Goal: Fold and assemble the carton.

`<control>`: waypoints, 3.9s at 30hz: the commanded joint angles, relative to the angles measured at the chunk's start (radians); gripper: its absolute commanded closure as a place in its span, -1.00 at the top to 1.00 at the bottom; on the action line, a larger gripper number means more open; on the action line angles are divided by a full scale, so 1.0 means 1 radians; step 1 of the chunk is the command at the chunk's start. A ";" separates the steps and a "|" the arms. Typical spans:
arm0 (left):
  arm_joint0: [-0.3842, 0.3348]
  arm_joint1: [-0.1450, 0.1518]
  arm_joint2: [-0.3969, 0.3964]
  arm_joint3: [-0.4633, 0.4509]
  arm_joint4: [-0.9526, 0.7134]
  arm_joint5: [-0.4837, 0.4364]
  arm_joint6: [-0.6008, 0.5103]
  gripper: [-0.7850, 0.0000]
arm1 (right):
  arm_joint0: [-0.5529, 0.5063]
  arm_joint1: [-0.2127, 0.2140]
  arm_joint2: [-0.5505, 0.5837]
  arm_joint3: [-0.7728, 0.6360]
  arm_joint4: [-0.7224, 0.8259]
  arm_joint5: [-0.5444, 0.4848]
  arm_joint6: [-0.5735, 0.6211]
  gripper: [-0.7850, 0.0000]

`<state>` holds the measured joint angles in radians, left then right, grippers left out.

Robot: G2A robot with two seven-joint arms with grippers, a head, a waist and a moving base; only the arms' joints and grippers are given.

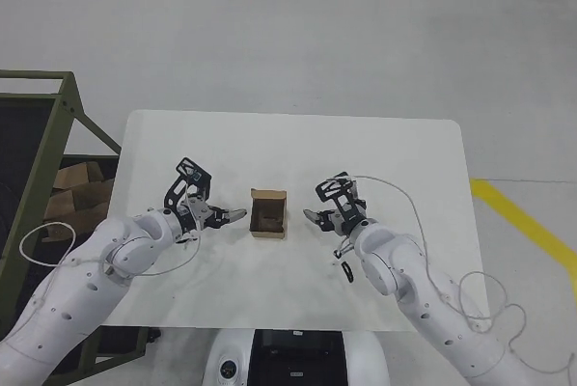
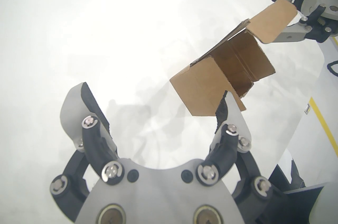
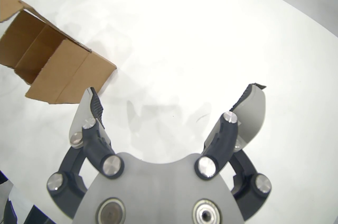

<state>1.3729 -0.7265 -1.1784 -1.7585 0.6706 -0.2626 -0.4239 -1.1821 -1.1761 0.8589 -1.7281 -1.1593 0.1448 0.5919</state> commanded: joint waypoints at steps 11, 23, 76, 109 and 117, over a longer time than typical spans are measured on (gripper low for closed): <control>-0.043 -0.031 0.052 0.026 0.005 0.025 -0.017 1.00 | 0.050 -0.042 -0.050 0.062 -0.016 0.060 -0.007 1.00; -0.072 -0.057 0.080 0.048 0.005 0.059 -0.055 1.00 | 0.053 -0.065 -0.060 0.066 -0.003 0.010 -0.028 1.00; -0.075 -0.126 0.047 0.089 -0.018 0.087 -0.060 1.00 | 0.048 -0.138 -0.062 0.130 -0.053 -0.052 -0.014 1.00; -0.074 -0.144 -0.043 0.026 0.019 0.042 -0.064 1.00 | -0.034 -0.115 0.040 0.064 0.004 -0.355 0.104 1.00; -0.057 -0.145 -0.062 0.026 0.030 0.016 -0.075 1.00 | 0.029 -0.139 -0.005 0.147 0.014 -0.293 0.081 1.00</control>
<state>1.3137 -0.8716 -1.2389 -1.7330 0.6996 -0.2449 -0.4986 -1.1571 -1.3131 0.8565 -1.5851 -1.1479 -0.1541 0.6768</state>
